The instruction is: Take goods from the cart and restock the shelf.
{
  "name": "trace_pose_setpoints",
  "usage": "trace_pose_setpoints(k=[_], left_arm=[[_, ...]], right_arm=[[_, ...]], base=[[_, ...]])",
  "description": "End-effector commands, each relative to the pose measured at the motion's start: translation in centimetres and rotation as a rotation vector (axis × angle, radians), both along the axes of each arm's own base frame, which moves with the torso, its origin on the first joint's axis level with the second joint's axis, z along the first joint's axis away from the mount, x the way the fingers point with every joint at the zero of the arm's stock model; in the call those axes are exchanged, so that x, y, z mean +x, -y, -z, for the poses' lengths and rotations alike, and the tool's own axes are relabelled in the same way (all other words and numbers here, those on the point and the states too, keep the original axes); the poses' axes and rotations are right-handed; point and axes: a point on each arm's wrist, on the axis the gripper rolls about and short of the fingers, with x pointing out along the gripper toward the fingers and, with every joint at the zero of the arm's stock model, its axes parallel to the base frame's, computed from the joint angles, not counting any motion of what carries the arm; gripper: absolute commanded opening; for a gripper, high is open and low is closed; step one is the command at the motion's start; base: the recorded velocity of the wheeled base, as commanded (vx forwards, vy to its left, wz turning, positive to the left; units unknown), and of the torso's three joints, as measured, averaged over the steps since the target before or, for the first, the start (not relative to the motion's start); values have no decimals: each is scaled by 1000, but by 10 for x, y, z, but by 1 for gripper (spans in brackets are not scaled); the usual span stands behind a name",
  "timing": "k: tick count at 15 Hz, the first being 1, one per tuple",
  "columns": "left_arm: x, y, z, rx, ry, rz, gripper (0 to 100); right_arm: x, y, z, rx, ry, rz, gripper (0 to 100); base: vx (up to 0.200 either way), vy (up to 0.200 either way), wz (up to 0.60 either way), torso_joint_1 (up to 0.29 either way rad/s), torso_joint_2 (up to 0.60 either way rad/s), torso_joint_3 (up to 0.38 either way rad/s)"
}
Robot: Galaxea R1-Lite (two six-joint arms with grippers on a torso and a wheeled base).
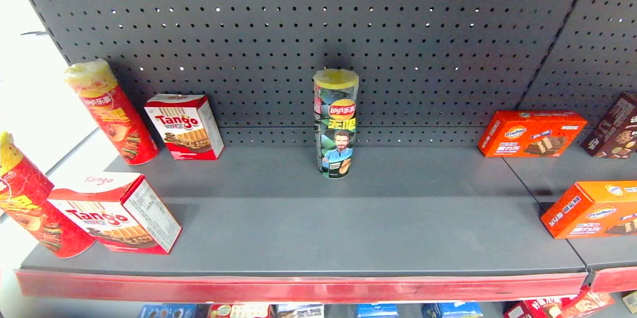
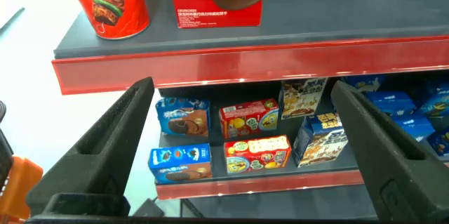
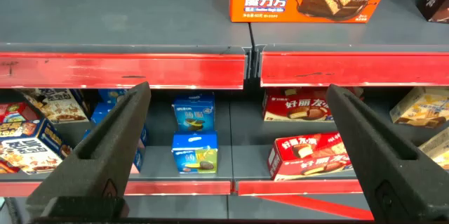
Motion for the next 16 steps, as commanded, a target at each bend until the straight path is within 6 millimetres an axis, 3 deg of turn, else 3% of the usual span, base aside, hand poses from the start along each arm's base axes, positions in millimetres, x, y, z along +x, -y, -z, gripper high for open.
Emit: trace_pose_setpoints(k=[1, 8, 16], left_arm=[[0, 0, 0, -2, 0, -1, 100], [0, 0, 0, 1, 0, 1, 100], [0, 0, 0, 1, 0, 1, 100]], right_arm=[[0, 0, 0, 0, -2, 0, 100], [0, 0, 0, -2, 0, 0, 100], [0, 0, 0, -2, 0, 0, 100]], base=[[0, 0, 0, 0, 0, 0], [0, 0, 0, 0, 0, 0], [0, 0, 600, 2, 4, 3]])
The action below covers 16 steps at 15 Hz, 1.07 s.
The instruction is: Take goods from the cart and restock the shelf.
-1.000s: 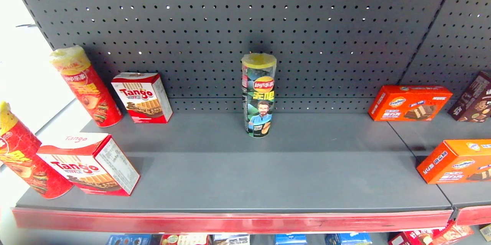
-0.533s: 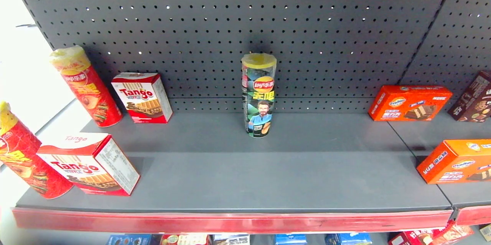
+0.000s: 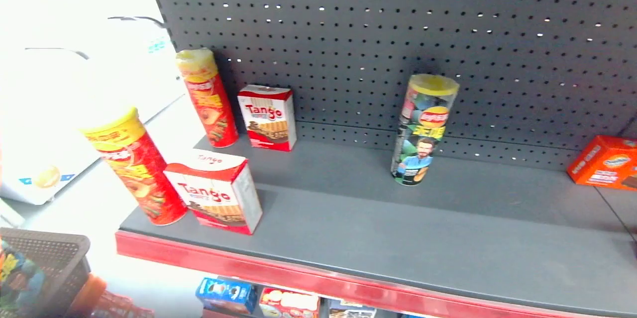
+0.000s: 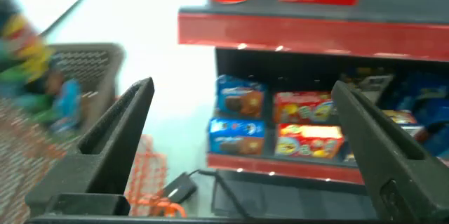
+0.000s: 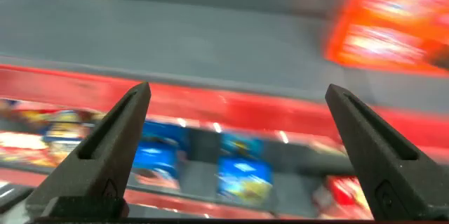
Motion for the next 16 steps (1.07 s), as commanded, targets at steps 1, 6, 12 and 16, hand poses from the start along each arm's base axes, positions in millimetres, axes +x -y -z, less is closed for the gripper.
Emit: trace_pose_setpoints(k=[1, 6, 12, 16], left_arm=[[0, 0, 0, 0, 0, 1, 100], [0, 0, 0, 0, 0, 1, 100], [0, 0, 0, 7, 0, 9, 100], [0, 0, -7, 15, -8, 0, 100]], right_arm=[[0, 0, 0, 0, -1, 0, 100], [0, 0, 0, 1, -1, 0, 100], [0, 0, 0, 4, -1, 0, 100], [0, 0, 0, 4, -1, -2, 100]], base=[[0, 0, 600, 2, 2, -2], [0, 0, 240, 0, 0, -1], [0, 0, 0, 0, 0, 0], [0, 0, 0, 0, 0, 0]])
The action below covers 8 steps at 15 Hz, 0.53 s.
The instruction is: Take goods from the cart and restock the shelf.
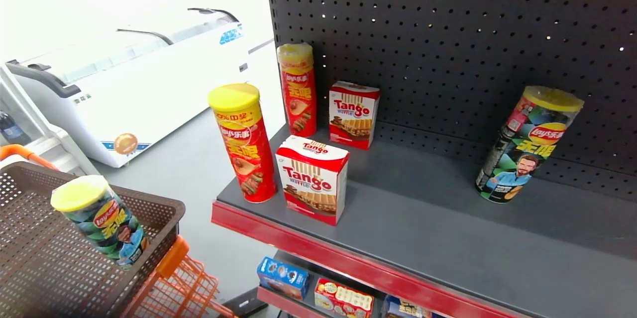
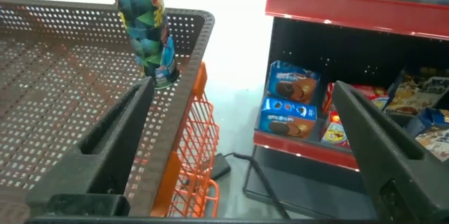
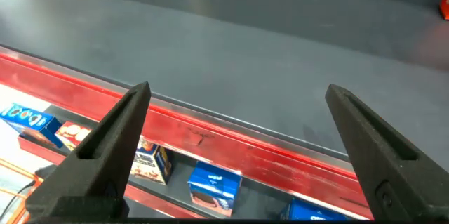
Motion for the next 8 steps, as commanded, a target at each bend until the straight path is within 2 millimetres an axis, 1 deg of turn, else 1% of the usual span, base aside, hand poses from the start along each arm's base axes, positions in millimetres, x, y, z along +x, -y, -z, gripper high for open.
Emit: trace_pose_setpoints(k=[1, 2, 3, 4, 5, 7, 8], left_arm=[[1, 0, -27, 37, -5, -4, 100], [8, 0, -51, 51, -26, -24, 100], [22, -2, -91, 57, -38, -91, 100], [28, -3, -103, 59, -45, -122, 100], [35, -3, -108, 58, -74, -140, 100], [59, -8, -114, 23, -186, -264, 100], [67, -10, -110, 20, -241, -249, 100]], right_arm=[[0, 0, 0, 0, -1, 0, 100], [0, 0, 0, 0, -1, 0, 100], [0, 0, 0, 0, -1, 0, 100], [0, 0, 0, 0, -1, 0, 100], [0, 0, 0, 0, -1, 0, 100], [0, 0, 0, 0, -1, 0, 100], [0, 0, 0, 0, -1, 0, 100]], base=[[0, 0, 0, 0, 0, 0], [0, 0, 0, 0, 0, 0], [0, 0, 0, 0, 0, 0], [0, 0, 0, 0, 0, 0], [0, 0, 0, 0, 0, 0], [0, 0, 0, 0, 0, 0], [0, 0, 0, 0, 0, 0]])
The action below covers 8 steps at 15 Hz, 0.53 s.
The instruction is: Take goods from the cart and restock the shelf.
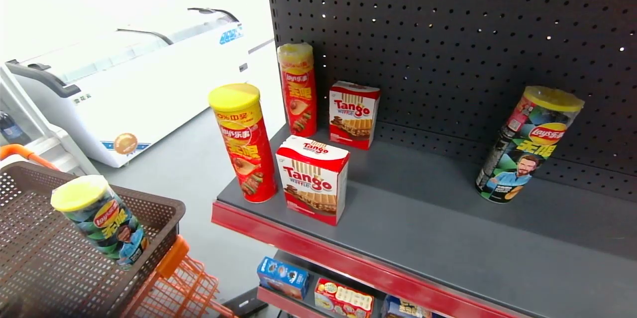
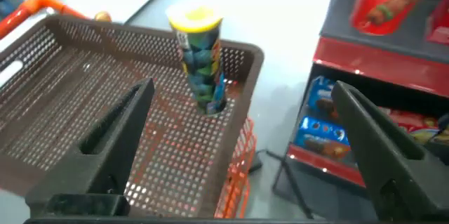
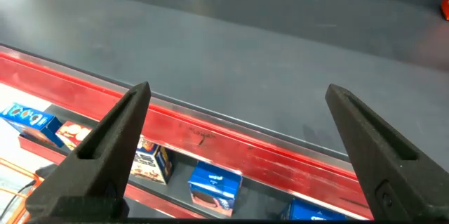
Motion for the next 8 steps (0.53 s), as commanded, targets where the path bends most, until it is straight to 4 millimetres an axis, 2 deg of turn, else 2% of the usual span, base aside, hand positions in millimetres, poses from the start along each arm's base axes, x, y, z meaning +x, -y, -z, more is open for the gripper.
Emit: trace_pose_setpoints(k=[1, 4, 6, 8], left_arm=[[39, -10, -6, -12, -190, -94, 100], [68, -23, 4, 18, -335, -153, 100], [78, -26, 11, 2, -326, -155, 100], [94, -32, 31, -26, -273, -169, 100]], right_arm=[[0, 0, 0, 0, -1, 0, 100], [0, 0, 0, 0, -1, 0, 100], [0, 0, 0, 0, -1, 0, 100], [0, 0, 0, 0, -1, 0, 100]], base=[[0, 0, 0, 0, 0, 0], [0, 0, 0, 0, 0, 0], [0, 0, 0, 0, 0, 0], [0, 0, 0, 0, 0, 0]])
